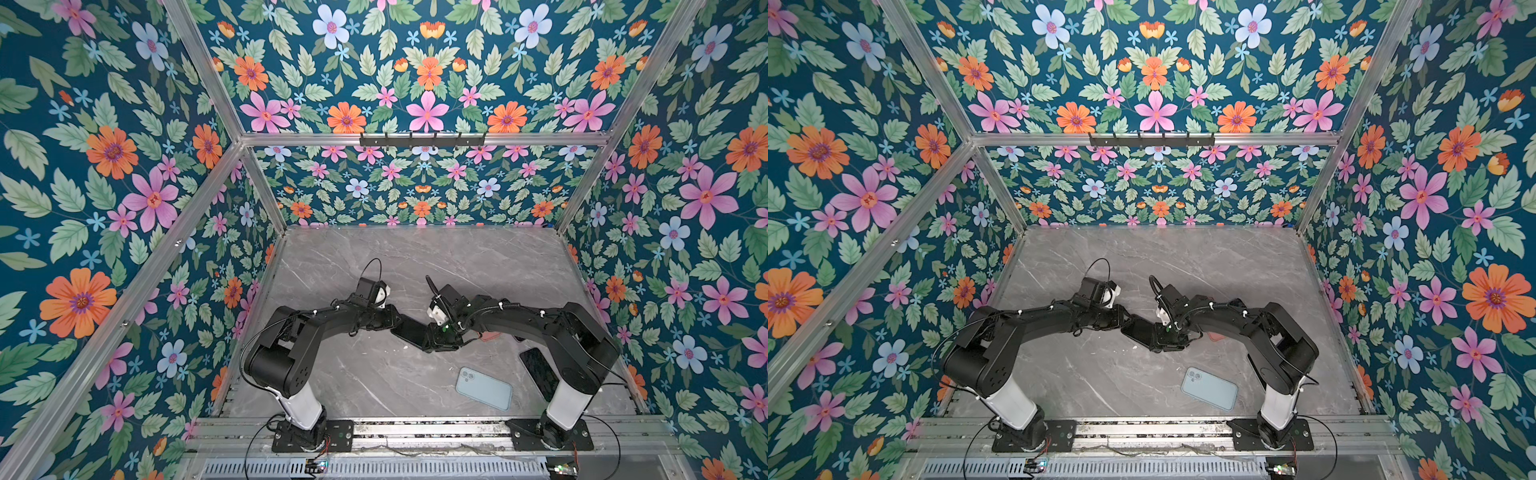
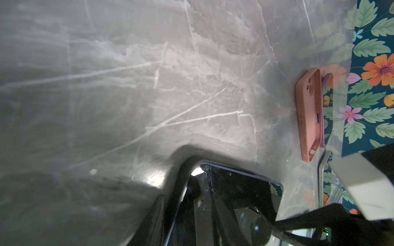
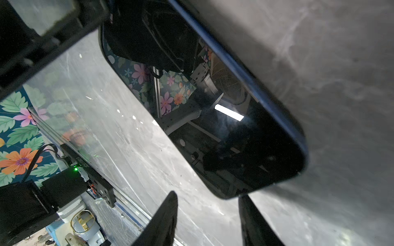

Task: Put the phone into the phone case

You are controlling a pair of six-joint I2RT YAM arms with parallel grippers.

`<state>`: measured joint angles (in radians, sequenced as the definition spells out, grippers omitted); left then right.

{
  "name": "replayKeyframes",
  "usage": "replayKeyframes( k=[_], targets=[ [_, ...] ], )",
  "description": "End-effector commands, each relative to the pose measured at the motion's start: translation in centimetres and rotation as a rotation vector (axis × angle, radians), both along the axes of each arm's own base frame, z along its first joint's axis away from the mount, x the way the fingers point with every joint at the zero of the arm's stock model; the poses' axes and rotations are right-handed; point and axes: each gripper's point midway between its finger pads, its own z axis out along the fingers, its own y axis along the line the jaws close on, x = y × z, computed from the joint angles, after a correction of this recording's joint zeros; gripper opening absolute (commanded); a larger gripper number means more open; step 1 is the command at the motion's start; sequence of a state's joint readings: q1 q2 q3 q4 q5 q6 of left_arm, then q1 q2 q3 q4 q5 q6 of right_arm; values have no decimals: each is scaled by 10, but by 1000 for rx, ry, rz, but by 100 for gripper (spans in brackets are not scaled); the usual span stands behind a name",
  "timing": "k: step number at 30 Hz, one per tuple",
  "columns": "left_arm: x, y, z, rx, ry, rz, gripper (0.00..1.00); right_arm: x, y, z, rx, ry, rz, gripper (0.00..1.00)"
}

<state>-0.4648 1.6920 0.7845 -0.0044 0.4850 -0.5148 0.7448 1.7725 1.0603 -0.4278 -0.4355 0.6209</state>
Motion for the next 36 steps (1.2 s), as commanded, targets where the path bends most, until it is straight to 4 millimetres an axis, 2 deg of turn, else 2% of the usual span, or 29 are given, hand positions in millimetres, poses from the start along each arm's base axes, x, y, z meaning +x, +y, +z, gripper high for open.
replayKeyframes(
  k=[1, 13, 16, 20, 25, 30, 33, 36],
  targets=[
    [-26, 13, -20, 64, 119, -1, 37, 4, 9, 5, 30, -12, 7, 45],
    [-28, 16, -17, 67, 112, 7, 35, 5, 25, 3, 47, -1, 33, 41],
    [-28, 30, -10, 96, 106, 36, 38, -5, 10, 10, 4, -6, 45, 41],
    [-34, 47, 4, 135, 94, 78, 50, -12, -19, 26, -74, -49, 60, 48],
    [-54, 40, 9, 64, 117, 94, 60, 20, -24, 38, -45, -130, 50, 53],
    [-76, 13, 14, -67, 132, 72, 65, 56, -15, 26, -19, -149, 76, 60],
    [-83, 2, 11, -108, 140, 63, 63, 61, -3, 15, 5, -117, 109, 62],
    [-82, -4, 9, -128, 142, 61, 60, 61, 3, 7, 31, -88, 119, 62]
  ],
)
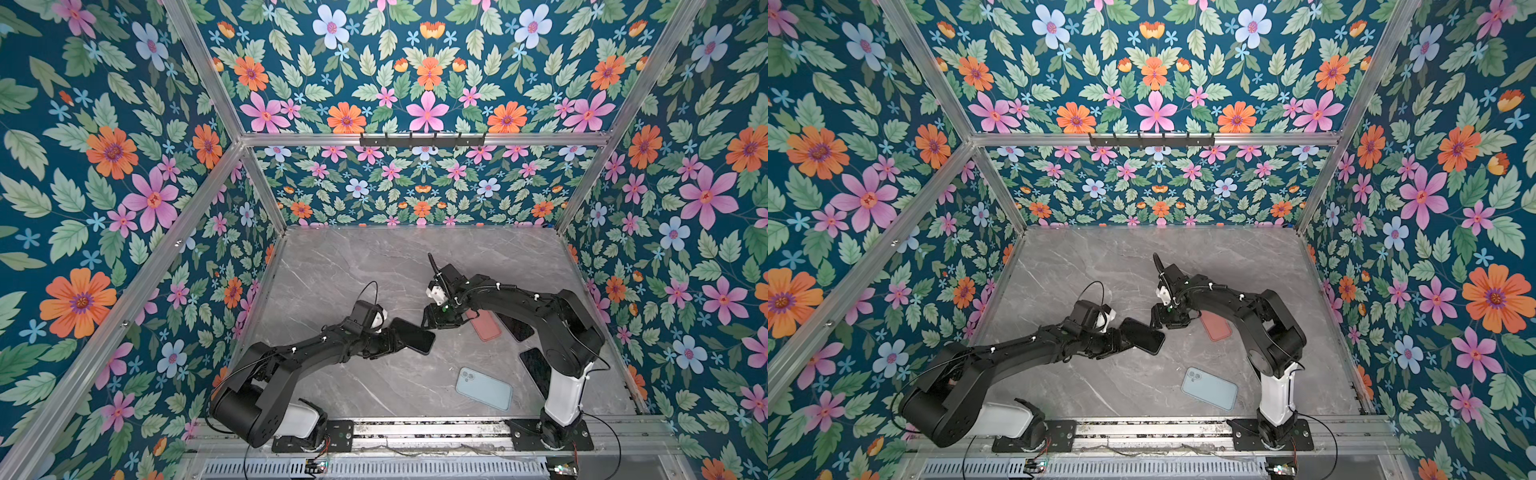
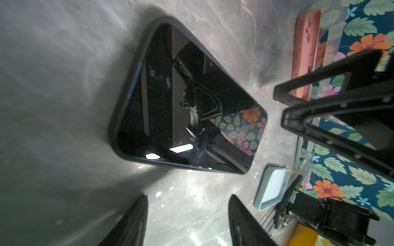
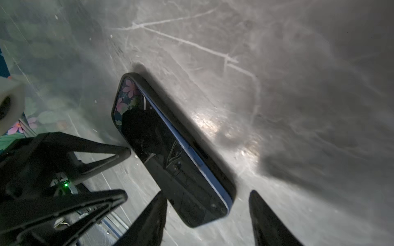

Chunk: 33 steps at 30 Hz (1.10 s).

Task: Put the phone into the phone case

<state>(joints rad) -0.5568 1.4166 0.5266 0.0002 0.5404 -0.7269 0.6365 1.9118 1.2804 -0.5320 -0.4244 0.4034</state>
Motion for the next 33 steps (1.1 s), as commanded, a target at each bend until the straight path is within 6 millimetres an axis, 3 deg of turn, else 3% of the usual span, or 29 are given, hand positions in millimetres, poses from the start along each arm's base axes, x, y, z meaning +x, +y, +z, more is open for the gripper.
replayKeyframes(
  k=[1, 14, 23, 29, 33],
  targets=[
    [5, -6, 0, -28, 8, 24, 59, -5, 9, 1, 49, 18, 49, 61],
    [30, -22, -11, 5, 1, -22, 40, -42, 10, -6, 91, 101, 41, 54],
    [49, -29, -12, 23, -5, -41, 35, -63, 19, -5, 127, 123, -32, 48],
    [23, -18, -1, 35, 89, -4, 32, -63, 8, 0, 106, 105, -139, 48],
    [6, -23, 11, 3, 115, 21, 28, -57, -2, -4, 50, 81, -203, 48]
  ],
)
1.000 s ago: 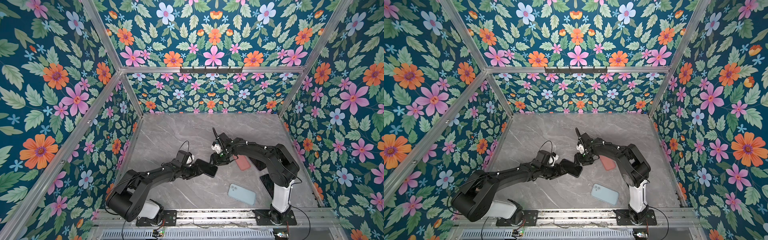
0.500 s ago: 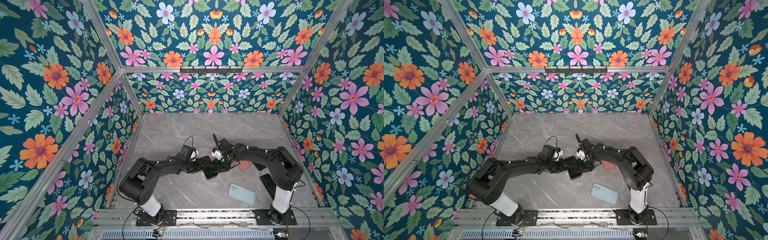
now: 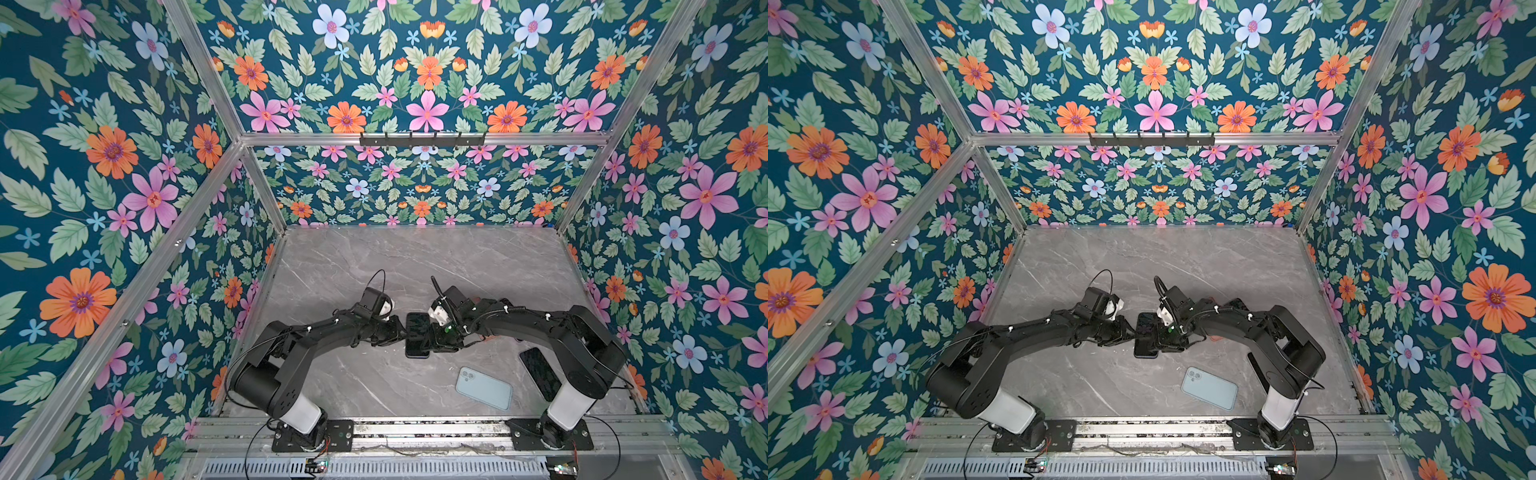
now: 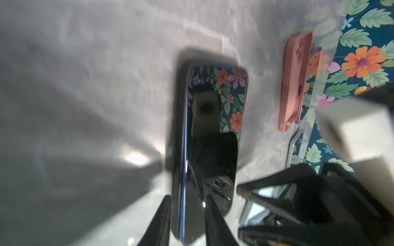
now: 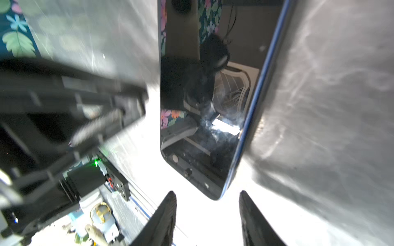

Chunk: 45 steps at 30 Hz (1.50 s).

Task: Put the phone into the phone case

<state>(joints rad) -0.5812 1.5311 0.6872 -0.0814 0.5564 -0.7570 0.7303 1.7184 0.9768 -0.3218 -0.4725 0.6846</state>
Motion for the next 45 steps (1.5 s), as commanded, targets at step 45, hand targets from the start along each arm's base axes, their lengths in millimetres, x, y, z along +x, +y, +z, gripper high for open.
replayKeyframes(
  k=[45],
  targets=[
    [-37, -8, -13, 109, 75, -18, 12, 6, 16, -9, 21, 52, -97, 47]
  ],
)
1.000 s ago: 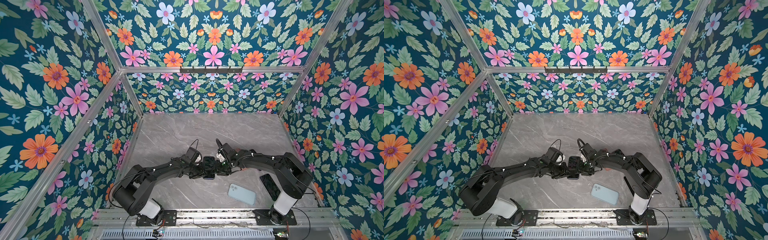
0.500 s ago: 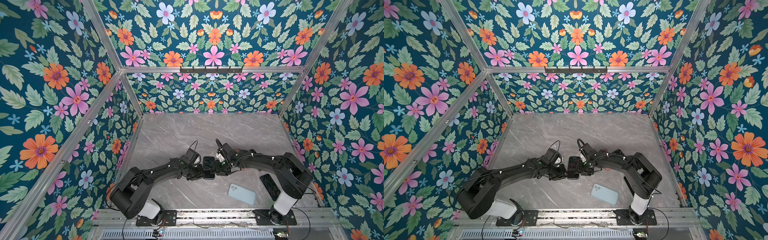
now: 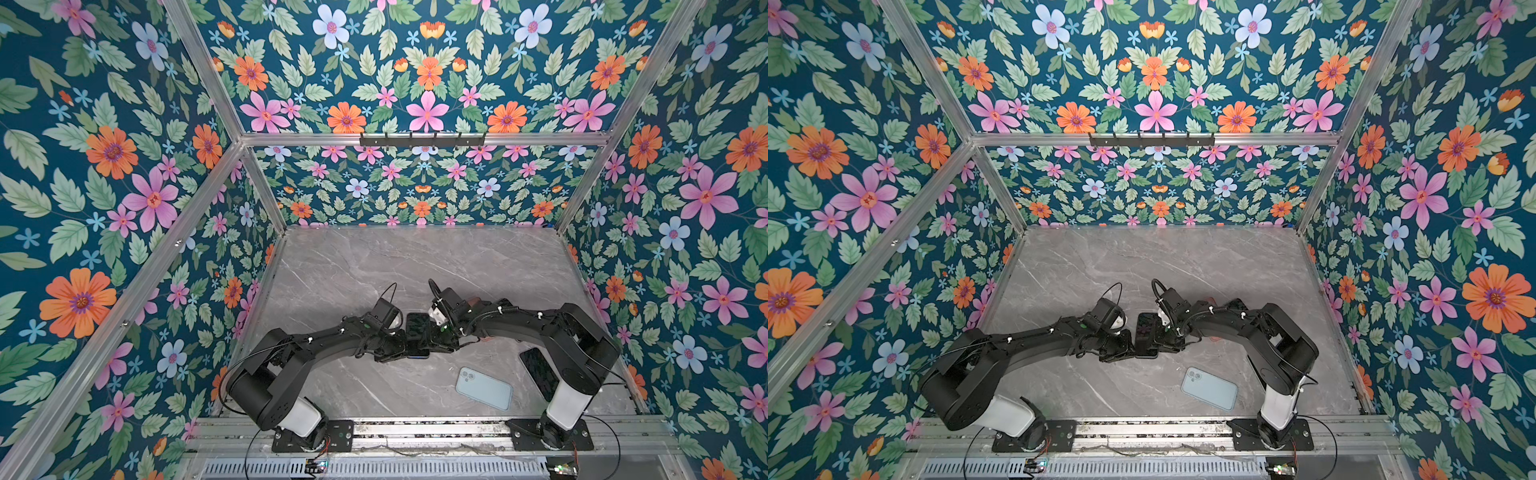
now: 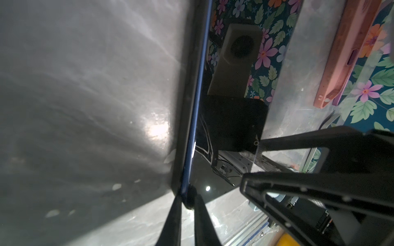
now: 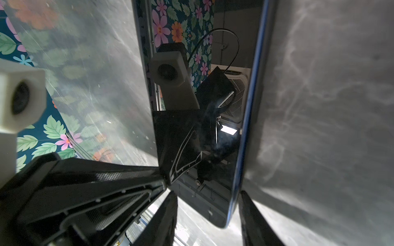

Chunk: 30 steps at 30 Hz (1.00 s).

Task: Put the phone into the phone case

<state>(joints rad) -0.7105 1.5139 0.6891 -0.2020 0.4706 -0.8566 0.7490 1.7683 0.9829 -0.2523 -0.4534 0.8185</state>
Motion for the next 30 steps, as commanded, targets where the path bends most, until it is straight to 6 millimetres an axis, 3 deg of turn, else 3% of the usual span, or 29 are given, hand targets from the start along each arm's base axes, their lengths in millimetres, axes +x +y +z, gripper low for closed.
replayKeyframes(
  k=[1, 16, 18, 20, 23, 30],
  targets=[
    [3, -1, -1, 1, -18, -9, 11, -1, 6, 1, 21, 8, 4, 47],
    [-3, 11, -17, 54, -5, -5, 5, -4, 7, -4, -3, 15, 24, 45],
    [2, 13, -9, 70, -38, 0, 8, -5, -6, 0, -69, -9, 29, 45],
    [10, 11, 4, 44, -90, 11, 18, -7, -19, 4, -115, -29, 20, 46],
    [21, 6, 20, -9, -145, 31, 30, -11, -23, 8, -113, -28, 15, 46],
    [20, -5, 11, -61, -113, 21, 37, -16, -20, 14, -98, -29, 19, 45]
  ],
)
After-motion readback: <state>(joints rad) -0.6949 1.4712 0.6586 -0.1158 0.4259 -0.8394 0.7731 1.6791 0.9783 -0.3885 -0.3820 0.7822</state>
